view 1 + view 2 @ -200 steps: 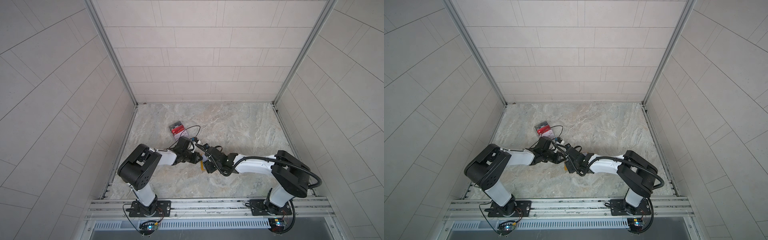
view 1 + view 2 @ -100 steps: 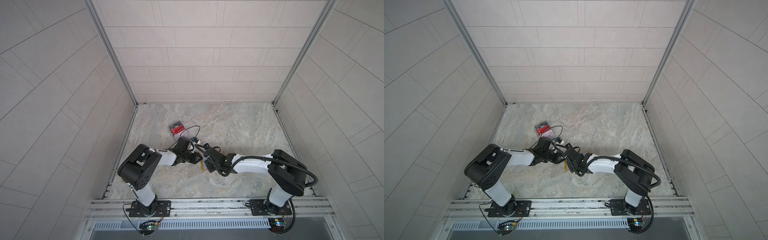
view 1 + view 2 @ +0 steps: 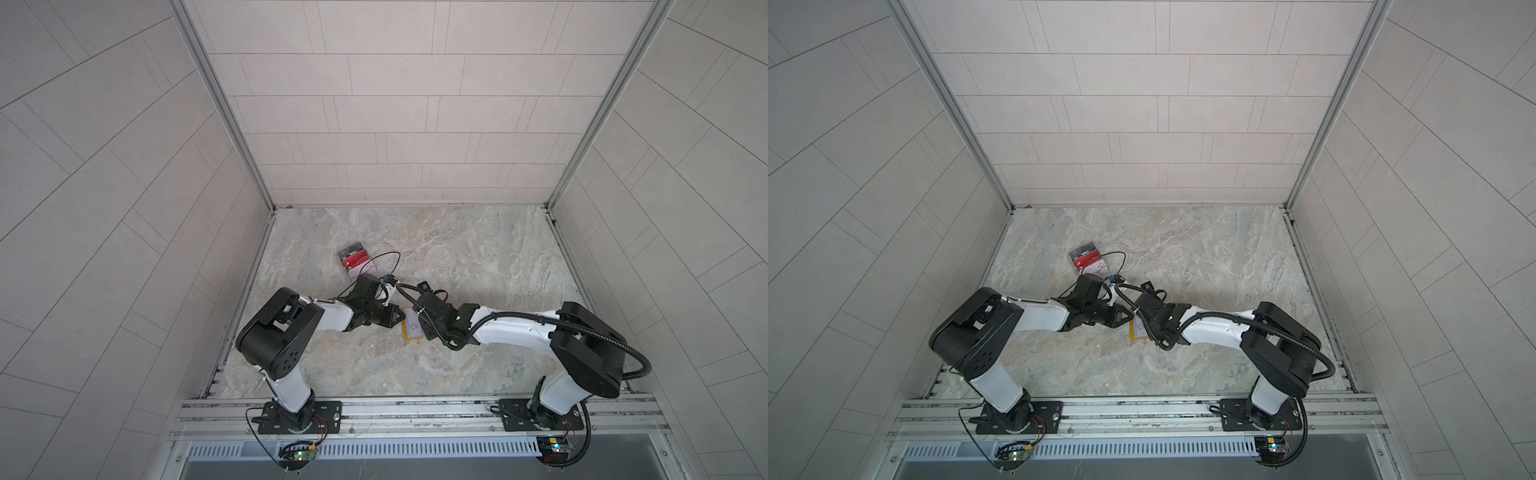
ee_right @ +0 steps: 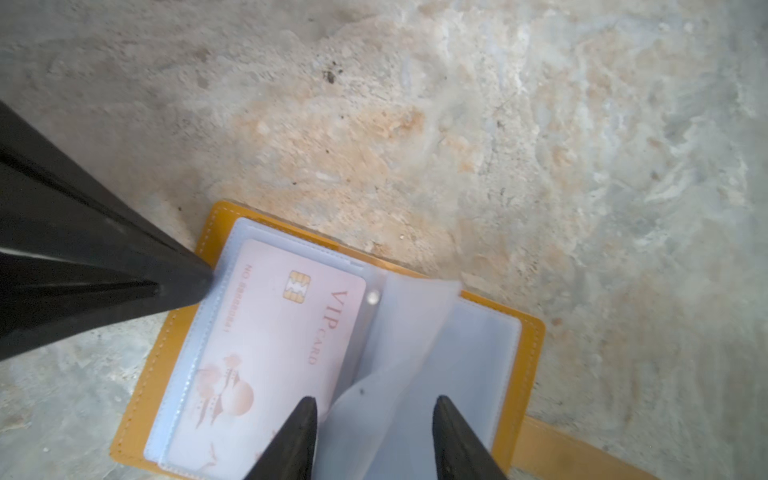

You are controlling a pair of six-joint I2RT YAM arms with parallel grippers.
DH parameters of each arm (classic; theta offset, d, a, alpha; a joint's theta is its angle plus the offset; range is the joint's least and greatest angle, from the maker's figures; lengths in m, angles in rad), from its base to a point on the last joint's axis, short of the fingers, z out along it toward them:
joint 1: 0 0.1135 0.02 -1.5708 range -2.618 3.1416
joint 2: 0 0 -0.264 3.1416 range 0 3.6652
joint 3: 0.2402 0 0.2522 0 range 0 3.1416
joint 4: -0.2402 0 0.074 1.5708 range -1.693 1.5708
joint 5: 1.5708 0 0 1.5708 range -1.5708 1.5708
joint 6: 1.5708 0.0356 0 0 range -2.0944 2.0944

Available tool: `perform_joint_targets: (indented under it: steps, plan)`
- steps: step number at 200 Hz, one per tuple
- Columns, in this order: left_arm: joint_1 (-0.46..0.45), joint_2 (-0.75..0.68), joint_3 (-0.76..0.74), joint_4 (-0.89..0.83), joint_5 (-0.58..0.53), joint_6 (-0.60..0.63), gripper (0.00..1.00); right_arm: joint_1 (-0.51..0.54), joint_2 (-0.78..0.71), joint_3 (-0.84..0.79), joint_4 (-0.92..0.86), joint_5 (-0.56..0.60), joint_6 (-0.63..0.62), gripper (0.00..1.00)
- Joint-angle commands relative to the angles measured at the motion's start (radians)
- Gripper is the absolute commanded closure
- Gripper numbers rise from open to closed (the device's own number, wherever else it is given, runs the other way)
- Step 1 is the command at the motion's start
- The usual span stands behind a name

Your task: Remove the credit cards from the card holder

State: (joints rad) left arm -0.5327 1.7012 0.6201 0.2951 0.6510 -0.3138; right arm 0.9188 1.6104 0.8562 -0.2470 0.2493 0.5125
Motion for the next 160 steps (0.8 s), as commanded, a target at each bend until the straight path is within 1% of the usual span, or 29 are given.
perform_joint_targets:
  steps: [1, 35, 65, 76, 82, 92, 112, 127, 141, 160]
  plan:
    - [-0.001, 0.028, -0.013, -0.05, -0.027, 0.023, 0.91, -0.007, -0.036, 0.0, -0.069, 0.056, 0.034, 0.53]
    - [-0.001, 0.028, -0.009, -0.05, -0.025, 0.024, 0.91, -0.016, -0.075, 0.004, -0.148, 0.119, 0.054, 0.56]
    - [-0.001, 0.026, -0.011, -0.05, -0.025, 0.025, 0.91, -0.019, -0.129, 0.034, -0.258, 0.204, 0.054, 0.56]
    - [-0.001, 0.026, -0.012, -0.05, -0.025, 0.025, 0.91, -0.021, -0.147, 0.048, -0.286, 0.206, 0.04, 0.56]
    - [0.0, 0.026, -0.013, -0.051, -0.025, 0.025, 0.91, -0.026, -0.155, 0.05, -0.289, 0.178, 0.02, 0.55]
    - [-0.001, 0.027, -0.011, -0.049, -0.024, 0.025, 0.92, -0.042, -0.163, 0.06, -0.284, 0.083, -0.014, 0.53]
    - [-0.001, 0.031, -0.012, -0.044, -0.024, 0.024, 0.92, -0.085, -0.157, 0.068, -0.244, -0.183, -0.041, 0.51]
    - [-0.001, 0.032, -0.011, -0.039, -0.024, 0.021, 0.92, -0.111, -0.139, 0.064, -0.197, -0.332, -0.036, 0.51]
    - [0.0, 0.033, -0.014, -0.036, -0.024, 0.018, 0.92, -0.132, -0.114, 0.059, -0.155, -0.435, -0.027, 0.56]
    - [-0.001, 0.032, -0.016, -0.032, -0.024, 0.017, 0.92, -0.156, -0.083, 0.043, -0.089, -0.53, -0.004, 0.61]
